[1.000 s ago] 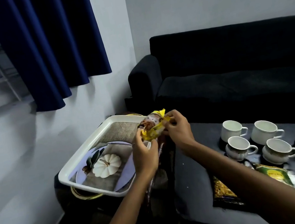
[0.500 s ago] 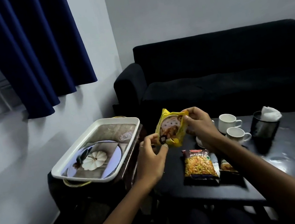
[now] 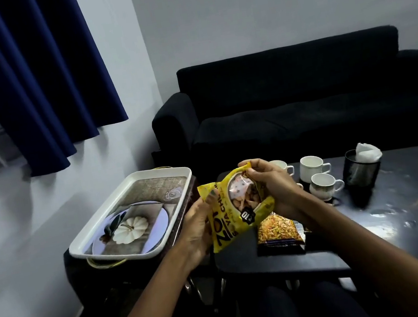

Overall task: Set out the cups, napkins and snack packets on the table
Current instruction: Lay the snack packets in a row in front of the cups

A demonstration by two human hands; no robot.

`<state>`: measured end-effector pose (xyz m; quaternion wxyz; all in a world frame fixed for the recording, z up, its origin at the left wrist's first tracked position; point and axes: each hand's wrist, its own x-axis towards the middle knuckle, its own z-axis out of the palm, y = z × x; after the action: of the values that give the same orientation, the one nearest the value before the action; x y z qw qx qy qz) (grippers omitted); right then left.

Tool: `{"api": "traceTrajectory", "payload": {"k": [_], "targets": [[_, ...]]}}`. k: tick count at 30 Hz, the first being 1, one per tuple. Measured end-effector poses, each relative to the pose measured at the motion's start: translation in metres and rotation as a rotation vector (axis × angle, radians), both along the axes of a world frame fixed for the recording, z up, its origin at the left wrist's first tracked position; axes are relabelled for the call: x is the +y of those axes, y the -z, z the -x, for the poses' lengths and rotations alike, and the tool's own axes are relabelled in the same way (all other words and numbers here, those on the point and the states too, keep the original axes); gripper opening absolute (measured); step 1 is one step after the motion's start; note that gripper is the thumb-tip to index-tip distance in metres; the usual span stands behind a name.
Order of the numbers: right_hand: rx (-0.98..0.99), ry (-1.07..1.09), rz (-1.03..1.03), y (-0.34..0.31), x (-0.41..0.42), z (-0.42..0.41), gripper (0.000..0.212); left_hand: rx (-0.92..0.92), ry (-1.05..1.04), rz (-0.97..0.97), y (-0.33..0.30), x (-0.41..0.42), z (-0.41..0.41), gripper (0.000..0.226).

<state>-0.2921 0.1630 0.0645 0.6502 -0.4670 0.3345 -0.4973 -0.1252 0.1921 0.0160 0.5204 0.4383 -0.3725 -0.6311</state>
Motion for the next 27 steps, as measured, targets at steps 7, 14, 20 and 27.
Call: {"api": "traceTrajectory", "payload": {"k": [7,14,20,27], "targets": [[0.125,0.083,0.046,0.008,-0.005,-0.001,0.022,0.046,-0.120,-0.053,0.007,-0.003,-0.004,0.082],[0.345,0.131,0.167,0.019,-0.001,0.005,0.021,-0.011,-0.213,-0.042,0.011,-0.008,-0.008,0.078],[0.305,0.227,0.082,0.016,-0.005,0.009,0.011,-0.023,-0.175,-0.001,0.010,-0.010,-0.015,0.063],[0.265,0.196,-0.010,0.011,-0.007,0.010,0.013,0.001,-0.150,0.016,0.009,-0.012,-0.020,0.055]]}}
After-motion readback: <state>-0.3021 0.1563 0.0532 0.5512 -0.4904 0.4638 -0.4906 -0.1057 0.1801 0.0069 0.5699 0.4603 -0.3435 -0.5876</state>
